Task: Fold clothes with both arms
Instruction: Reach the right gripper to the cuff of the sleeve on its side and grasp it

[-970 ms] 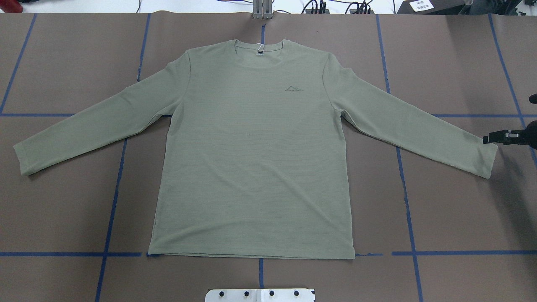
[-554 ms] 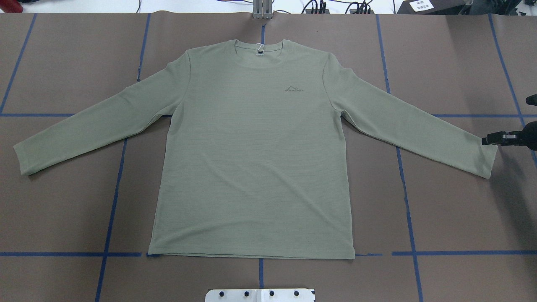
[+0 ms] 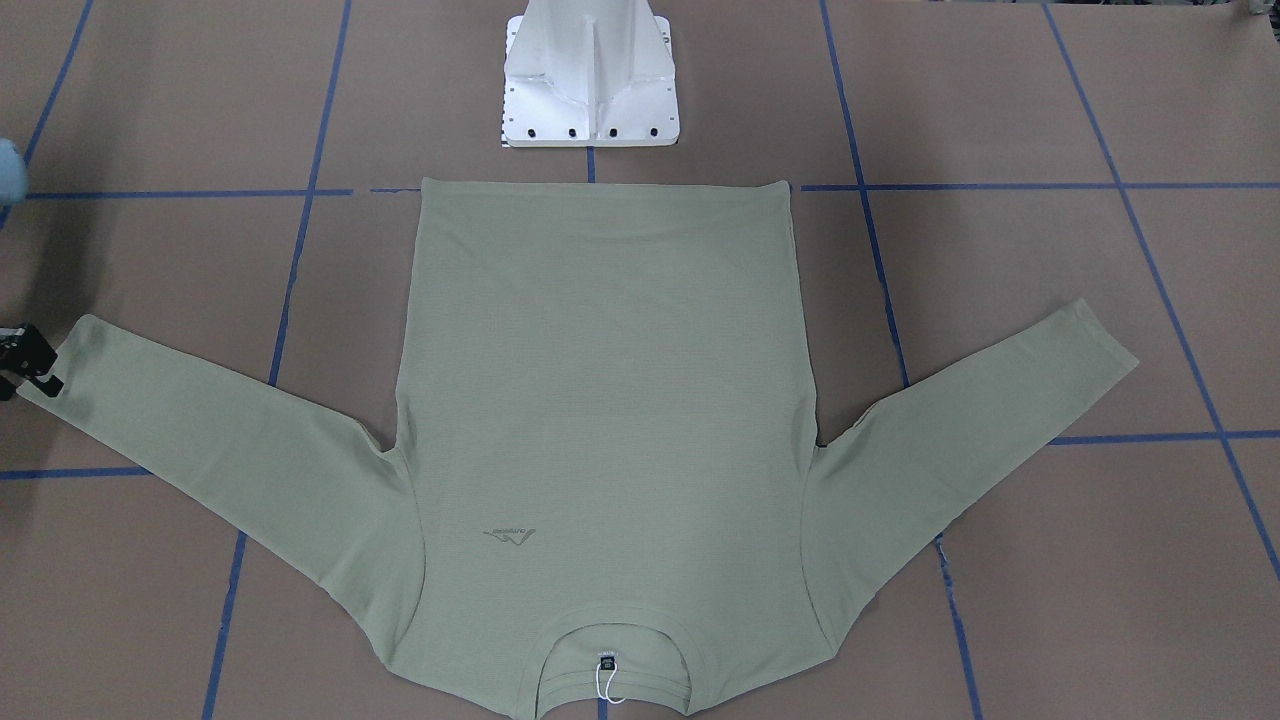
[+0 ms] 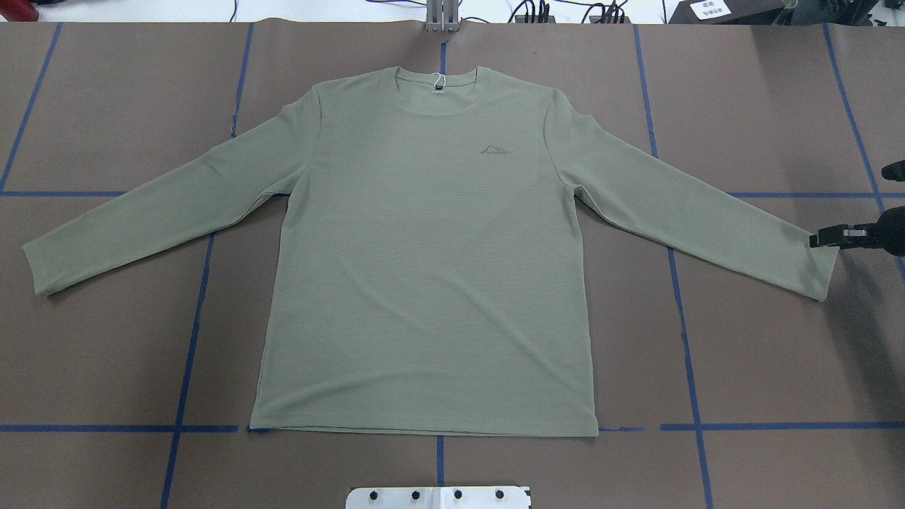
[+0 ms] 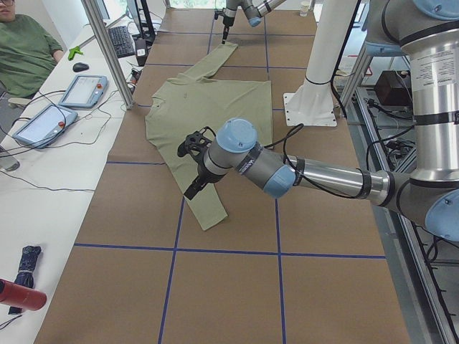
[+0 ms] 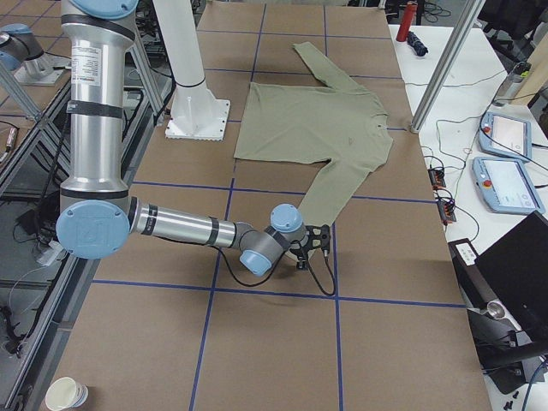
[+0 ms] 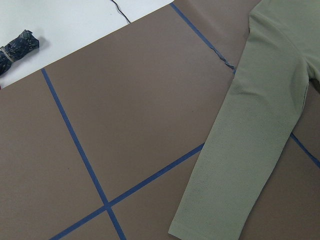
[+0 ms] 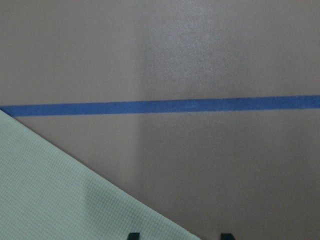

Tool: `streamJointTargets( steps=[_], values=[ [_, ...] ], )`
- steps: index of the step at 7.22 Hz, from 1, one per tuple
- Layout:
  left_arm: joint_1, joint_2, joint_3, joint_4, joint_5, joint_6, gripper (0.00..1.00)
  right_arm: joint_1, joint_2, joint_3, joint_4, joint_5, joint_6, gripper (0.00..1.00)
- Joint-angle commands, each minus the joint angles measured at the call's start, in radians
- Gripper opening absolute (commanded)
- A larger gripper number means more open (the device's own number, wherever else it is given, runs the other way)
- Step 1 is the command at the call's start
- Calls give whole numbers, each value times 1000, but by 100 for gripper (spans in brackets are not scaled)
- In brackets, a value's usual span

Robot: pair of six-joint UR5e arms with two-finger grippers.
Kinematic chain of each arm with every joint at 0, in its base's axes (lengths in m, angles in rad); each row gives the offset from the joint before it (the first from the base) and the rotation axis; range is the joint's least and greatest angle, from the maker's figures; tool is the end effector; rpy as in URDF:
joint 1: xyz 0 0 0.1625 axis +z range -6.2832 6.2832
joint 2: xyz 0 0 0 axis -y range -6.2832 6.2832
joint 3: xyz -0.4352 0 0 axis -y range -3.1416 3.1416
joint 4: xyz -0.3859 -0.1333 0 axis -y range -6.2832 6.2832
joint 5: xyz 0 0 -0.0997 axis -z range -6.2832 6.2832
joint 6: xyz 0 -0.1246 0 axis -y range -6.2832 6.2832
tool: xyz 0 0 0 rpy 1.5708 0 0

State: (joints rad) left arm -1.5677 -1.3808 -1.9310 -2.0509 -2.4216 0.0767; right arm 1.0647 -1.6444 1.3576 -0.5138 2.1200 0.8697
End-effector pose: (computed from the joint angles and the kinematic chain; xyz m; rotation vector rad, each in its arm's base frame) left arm -0.0383 -0.4273 0.5295 0.6412 0.7986 0.3491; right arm -0.1748 -0.4561 0.7126 0.2483 -0.8782 0.1266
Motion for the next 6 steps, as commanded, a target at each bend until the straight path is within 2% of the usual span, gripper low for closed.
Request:
streamJointTargets(
  steps=[1,2,3,6],
  values=[
    [0,3,-2,0,-1,0,100,0,0,1,0,2,2,35],
    [0,3,-2,0,-1,0,100,0,0,6,0,2,2,13],
    [0,3,-2,0,-1,0,100,0,0,11,-2,2,2,0],
    [0,3,-2,0,-1,0,100,4,-2,99,-69,15,3,0]
  ],
)
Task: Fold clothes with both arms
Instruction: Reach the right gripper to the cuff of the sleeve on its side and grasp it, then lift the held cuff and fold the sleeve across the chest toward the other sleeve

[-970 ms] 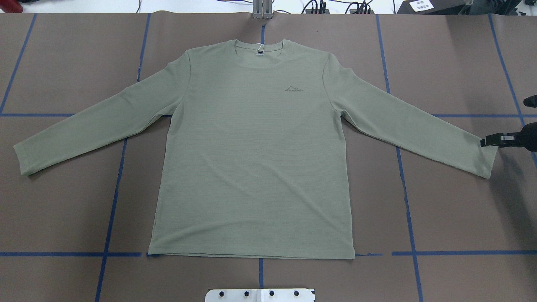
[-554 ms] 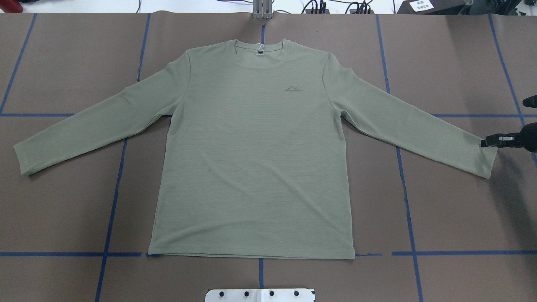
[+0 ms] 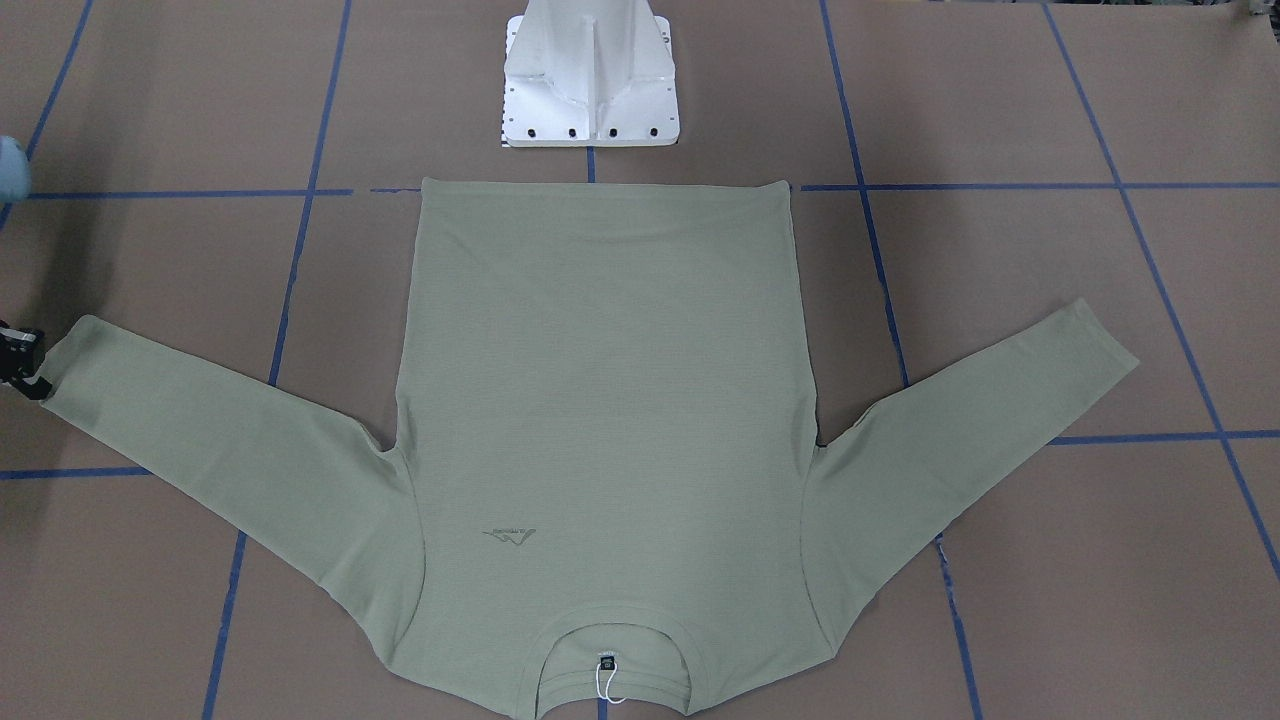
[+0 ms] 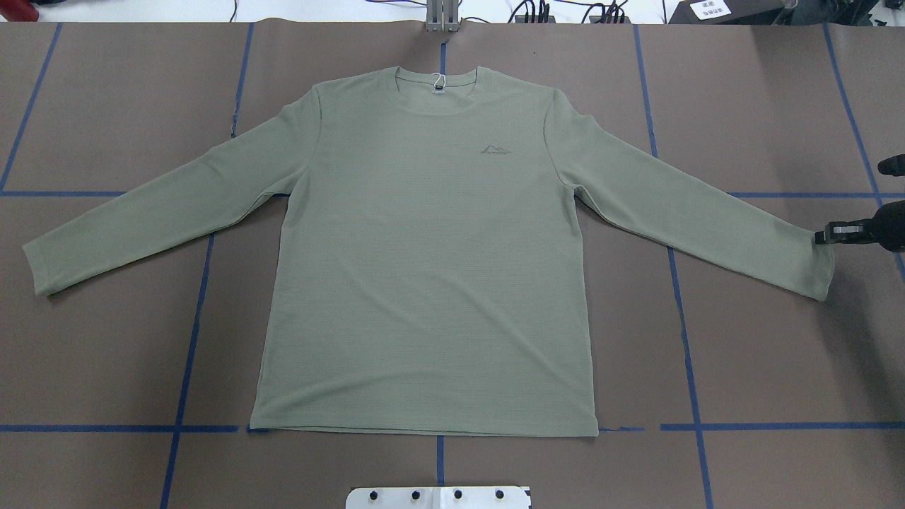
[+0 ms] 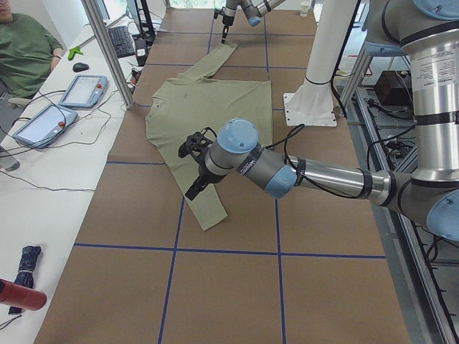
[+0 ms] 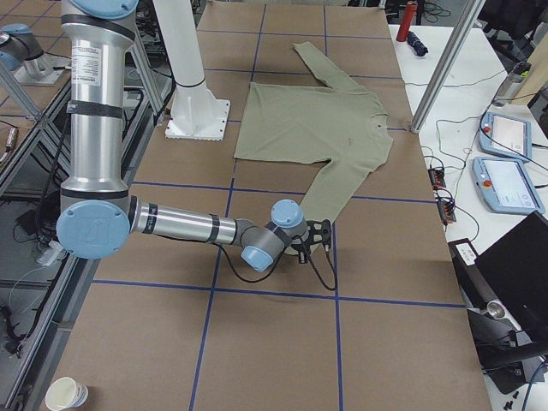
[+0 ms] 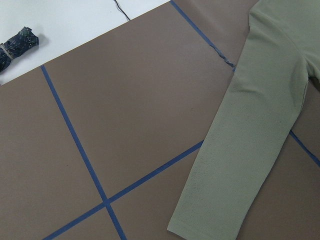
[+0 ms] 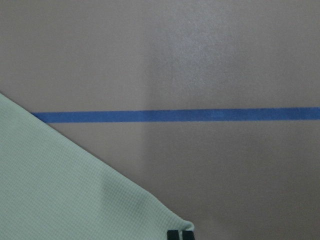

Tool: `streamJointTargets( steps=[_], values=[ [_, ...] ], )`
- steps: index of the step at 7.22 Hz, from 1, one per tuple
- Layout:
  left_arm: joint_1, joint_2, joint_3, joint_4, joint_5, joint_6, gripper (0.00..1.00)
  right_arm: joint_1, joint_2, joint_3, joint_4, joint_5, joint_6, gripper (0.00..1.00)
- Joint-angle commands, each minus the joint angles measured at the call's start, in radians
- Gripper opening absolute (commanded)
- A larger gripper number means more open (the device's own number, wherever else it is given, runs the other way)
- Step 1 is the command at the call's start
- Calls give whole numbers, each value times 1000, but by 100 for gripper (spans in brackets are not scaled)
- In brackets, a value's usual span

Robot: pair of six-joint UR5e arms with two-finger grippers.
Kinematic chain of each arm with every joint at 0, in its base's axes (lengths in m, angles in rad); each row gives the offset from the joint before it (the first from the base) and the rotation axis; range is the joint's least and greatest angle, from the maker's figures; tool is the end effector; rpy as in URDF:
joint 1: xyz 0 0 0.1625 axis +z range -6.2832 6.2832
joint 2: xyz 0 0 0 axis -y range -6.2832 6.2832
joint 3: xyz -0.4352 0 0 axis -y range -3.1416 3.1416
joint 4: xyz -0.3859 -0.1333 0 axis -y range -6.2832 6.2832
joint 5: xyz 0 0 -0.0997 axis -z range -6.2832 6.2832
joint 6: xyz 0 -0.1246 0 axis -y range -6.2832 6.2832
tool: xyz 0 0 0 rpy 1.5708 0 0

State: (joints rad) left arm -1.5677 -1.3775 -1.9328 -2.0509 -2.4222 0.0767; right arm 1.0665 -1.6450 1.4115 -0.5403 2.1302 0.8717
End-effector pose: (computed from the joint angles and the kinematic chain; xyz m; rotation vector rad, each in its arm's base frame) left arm -0.0383 -0.4260 0.5300 0.6397 0.7993 0.3487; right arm -0.1772 -0.4600 0.6883 0.2628 -0.8999 0.1173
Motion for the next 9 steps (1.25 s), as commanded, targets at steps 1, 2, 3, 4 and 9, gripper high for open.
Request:
streamJointTargets(
  steps=[1,2,3,4,9],
  values=[
    [0,0,0,0,0,0,100,3,2,158,-196,5,1,0],
    [0,0,0,0,0,0,100,3,13,319,-421,1,3,0],
    [-2,0,0,2,0,0,100,1,71,448,-654,-4,3,0],
    [-2,0,0,2,0,0,100,1,218,518,-922,-7,29,0],
    [-3,5,0,3,2,0,100,-227,1070,91,-1333,-256,606,0]
  ],
)
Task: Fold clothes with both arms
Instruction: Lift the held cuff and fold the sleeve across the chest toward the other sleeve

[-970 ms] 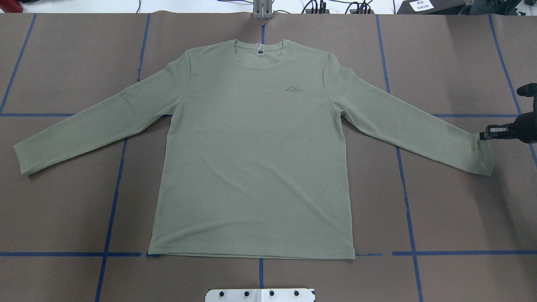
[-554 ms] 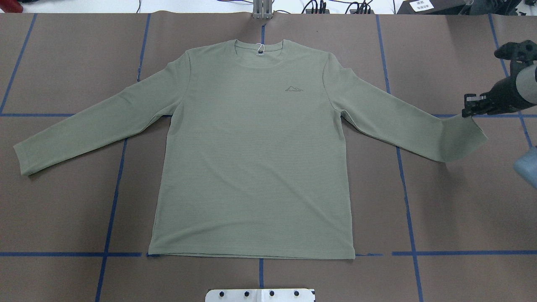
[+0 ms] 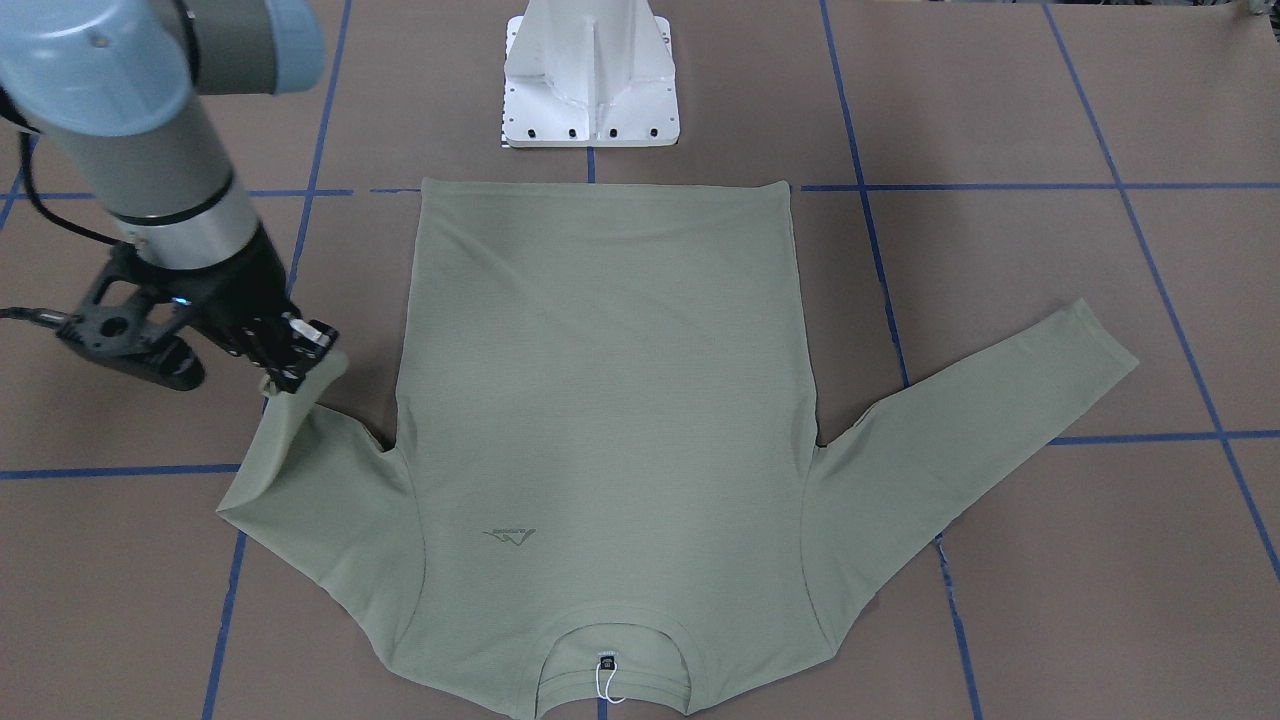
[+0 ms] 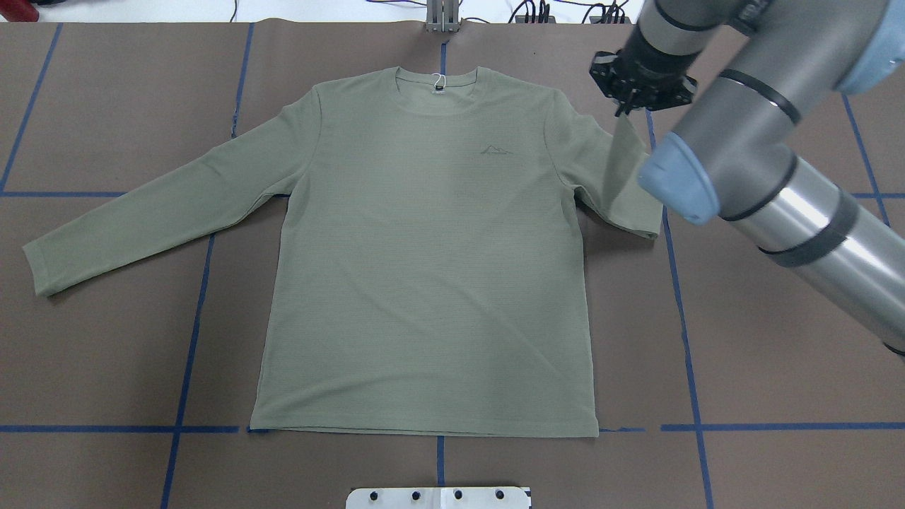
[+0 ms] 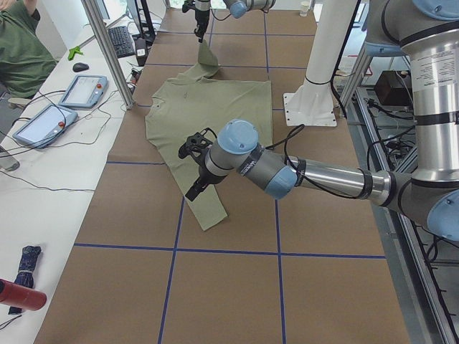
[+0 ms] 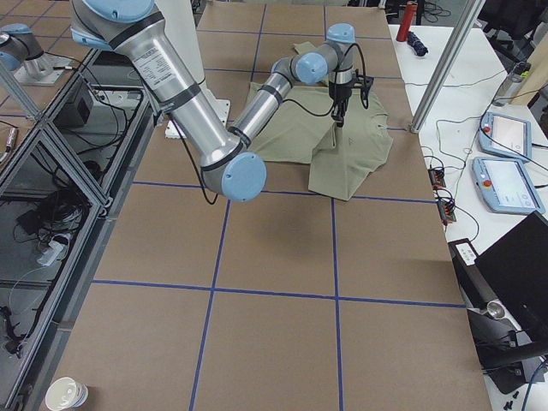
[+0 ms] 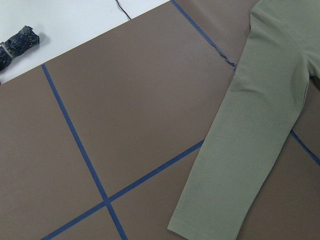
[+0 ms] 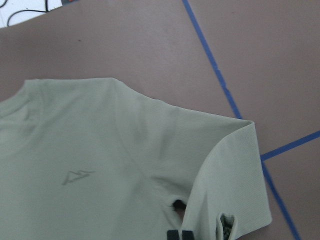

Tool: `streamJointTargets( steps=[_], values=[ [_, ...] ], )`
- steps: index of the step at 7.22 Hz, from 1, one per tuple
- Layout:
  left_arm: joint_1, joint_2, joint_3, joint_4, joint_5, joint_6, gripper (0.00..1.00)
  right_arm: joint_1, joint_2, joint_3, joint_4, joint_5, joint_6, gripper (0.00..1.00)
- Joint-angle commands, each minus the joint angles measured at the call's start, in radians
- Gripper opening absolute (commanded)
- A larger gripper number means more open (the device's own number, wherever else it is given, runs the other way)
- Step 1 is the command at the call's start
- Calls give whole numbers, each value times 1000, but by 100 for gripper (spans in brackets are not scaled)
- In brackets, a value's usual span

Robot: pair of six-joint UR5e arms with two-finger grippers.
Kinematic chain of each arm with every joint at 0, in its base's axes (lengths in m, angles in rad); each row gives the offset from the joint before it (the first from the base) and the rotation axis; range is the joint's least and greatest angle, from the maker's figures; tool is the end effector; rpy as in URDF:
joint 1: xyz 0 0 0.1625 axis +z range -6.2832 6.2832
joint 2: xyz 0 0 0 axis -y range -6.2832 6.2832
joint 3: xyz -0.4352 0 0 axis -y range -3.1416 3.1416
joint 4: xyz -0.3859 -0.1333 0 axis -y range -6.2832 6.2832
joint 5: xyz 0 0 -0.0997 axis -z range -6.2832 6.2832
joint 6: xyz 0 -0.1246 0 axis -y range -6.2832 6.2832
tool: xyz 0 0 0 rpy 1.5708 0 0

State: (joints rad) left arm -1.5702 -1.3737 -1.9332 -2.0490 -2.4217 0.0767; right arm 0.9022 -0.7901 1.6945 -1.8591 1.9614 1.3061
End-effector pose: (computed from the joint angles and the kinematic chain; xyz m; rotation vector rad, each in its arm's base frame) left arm -0.0394 -0.4245 0.5317 0.6358 0.7987 0.3440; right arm -0.3621 -0.5968 0.2048 0.0197 -0.7230 0.4896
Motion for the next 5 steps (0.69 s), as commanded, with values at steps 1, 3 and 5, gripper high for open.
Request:
streamJointTargets(
  steps=[1,3,5],
  values=[
    [-1,1,2,1,1,0,100,-113,397,-399,-8,-167,270,0],
    [-1,2,2,1,1,0,100,-214,610,-633,61,-281,390,0],
    [-1,25,0,-2,0,0,100,-322,629,-727,232,-447,459,0]
  ],
)
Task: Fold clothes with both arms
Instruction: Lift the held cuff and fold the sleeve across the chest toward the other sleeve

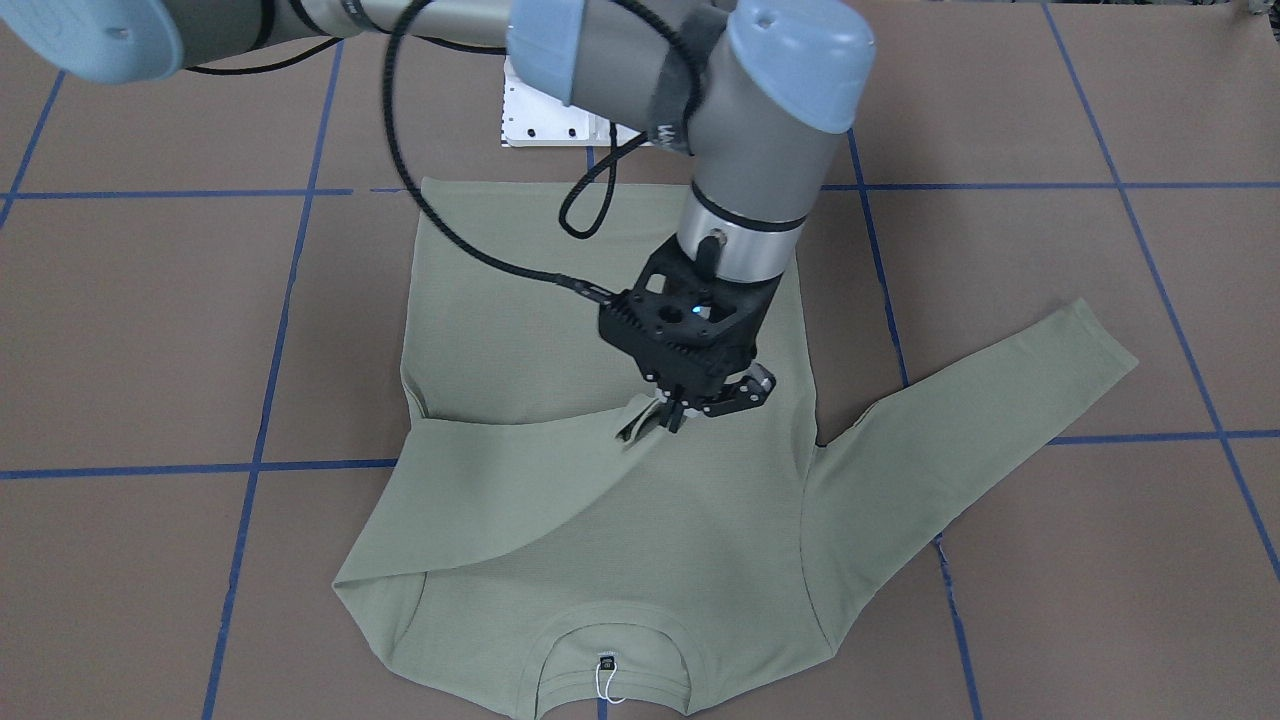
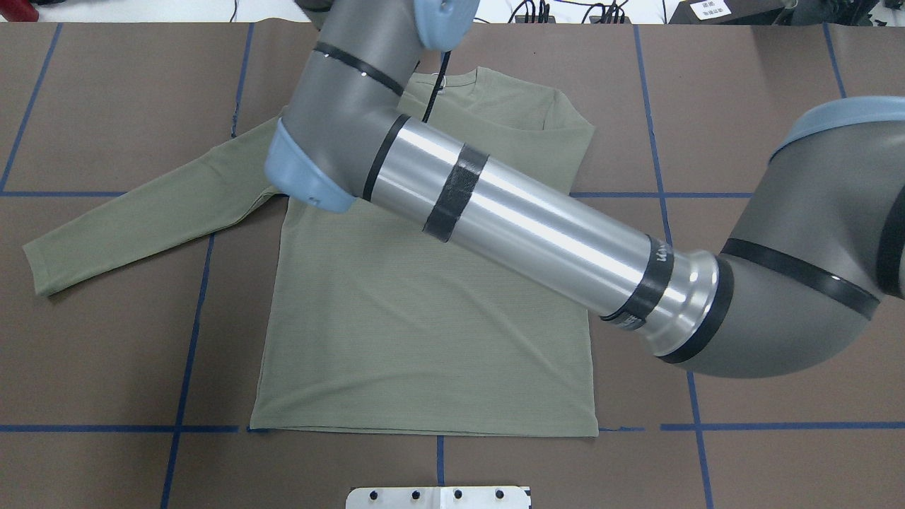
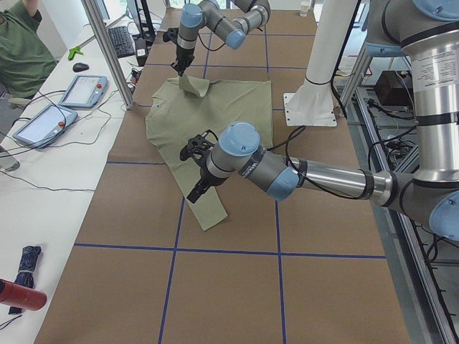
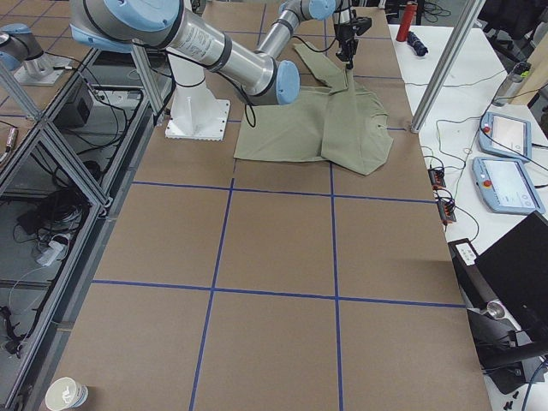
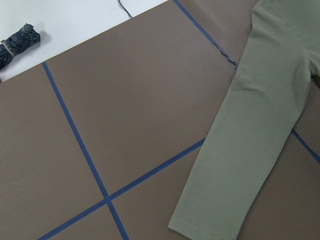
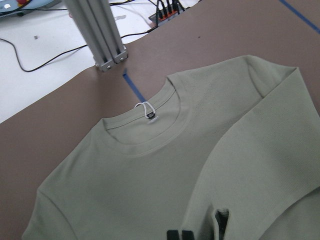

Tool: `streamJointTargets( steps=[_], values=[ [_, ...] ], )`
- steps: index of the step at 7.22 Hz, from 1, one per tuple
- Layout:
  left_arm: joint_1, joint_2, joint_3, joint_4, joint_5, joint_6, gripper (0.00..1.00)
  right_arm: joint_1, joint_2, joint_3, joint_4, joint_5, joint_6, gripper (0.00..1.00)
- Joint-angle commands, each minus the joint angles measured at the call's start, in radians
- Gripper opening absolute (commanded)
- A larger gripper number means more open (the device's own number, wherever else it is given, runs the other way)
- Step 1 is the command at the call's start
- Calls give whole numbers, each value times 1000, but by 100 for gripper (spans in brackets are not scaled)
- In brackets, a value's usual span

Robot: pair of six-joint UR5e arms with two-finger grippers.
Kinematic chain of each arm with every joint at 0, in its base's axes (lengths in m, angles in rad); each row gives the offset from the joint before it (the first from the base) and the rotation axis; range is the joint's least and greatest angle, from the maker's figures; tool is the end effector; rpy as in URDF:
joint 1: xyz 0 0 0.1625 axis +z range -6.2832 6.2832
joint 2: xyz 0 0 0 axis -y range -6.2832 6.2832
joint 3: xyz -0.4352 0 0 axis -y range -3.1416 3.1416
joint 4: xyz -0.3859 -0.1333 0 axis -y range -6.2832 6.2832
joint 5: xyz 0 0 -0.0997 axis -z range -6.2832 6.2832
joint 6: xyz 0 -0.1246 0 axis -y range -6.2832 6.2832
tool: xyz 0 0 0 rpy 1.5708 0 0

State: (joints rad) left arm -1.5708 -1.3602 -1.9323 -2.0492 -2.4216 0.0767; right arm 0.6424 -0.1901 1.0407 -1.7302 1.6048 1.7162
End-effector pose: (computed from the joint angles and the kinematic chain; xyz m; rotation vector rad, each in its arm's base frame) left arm -0.0396 -0.4195 0.5378 0.6227 0.8002 0.3375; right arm -0.5937 -0.6054 -0.0129 0.1418 -0.6946 0.7438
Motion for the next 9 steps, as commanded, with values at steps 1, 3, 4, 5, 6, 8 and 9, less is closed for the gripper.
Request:
streamJointTargets(
  steps=[1,3,4,5,6,8,9],
  values=[
    [0,15,-1,-2,-1,0,100,-90,50,-117,159,-120,48,0],
    [-2,16,1,-2,-1,0,100,-119,57,-131,173,-141,81,0],
    [-2,16,1,-2,-1,0,100,-119,61,-139,173,-144,144,12],
    [-3,16,-1,-2,-1,0,100,-119,75,-169,187,-189,208,25],
    [-5,16,-1,-2,-1,0,100,-119,95,-238,228,-198,227,31],
    [-8,16,-1,-2,-2,2,100,-119,100,-251,236,-201,220,52],
    [-8,16,-1,-2,-1,0,100,-119,109,-251,235,-200,198,100]
  ],
)
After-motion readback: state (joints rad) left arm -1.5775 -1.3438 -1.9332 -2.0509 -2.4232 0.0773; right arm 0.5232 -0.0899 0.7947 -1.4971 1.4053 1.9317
